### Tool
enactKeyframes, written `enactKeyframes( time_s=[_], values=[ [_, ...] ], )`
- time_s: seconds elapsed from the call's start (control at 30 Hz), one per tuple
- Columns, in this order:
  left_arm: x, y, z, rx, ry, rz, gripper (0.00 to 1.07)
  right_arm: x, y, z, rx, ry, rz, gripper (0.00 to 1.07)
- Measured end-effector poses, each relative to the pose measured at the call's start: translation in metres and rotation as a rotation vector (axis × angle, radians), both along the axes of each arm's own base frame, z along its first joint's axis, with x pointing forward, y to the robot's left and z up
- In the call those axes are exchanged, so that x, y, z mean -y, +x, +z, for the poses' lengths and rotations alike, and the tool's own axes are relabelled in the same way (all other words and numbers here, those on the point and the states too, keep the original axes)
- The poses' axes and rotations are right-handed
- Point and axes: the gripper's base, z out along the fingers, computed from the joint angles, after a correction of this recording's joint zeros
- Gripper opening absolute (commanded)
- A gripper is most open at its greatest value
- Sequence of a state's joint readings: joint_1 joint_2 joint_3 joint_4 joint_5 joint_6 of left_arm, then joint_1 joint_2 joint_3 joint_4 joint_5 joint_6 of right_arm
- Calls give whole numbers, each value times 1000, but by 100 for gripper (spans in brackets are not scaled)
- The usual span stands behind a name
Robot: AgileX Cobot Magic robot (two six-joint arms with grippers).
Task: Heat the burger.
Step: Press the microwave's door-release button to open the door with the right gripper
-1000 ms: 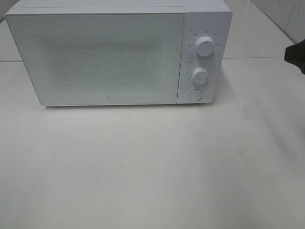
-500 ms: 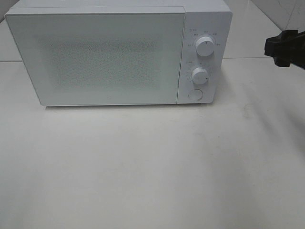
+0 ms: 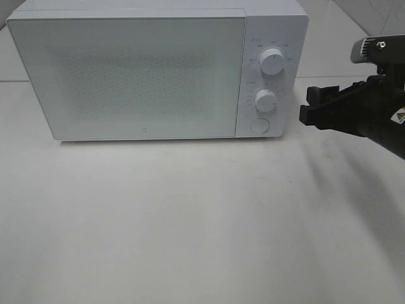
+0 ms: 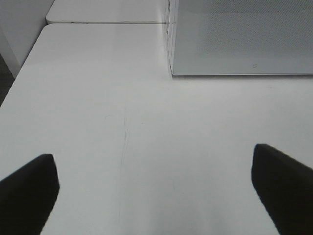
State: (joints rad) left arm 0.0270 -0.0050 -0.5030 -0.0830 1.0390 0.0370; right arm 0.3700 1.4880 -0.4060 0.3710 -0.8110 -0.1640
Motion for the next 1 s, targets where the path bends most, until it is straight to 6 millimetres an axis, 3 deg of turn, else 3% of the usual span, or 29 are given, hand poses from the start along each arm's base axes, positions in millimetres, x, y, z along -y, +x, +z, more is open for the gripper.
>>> enactKeyframes(
  time_s=[0.3, 1.0],
  values=[
    [0, 0, 0, 0, 0, 0, 100, -33, -8, -12, 52, -30, -11, 68],
    [0, 0, 0, 0, 0, 0, 100, -69, -30, -49, -13, -66, -49, 68]
  ],
)
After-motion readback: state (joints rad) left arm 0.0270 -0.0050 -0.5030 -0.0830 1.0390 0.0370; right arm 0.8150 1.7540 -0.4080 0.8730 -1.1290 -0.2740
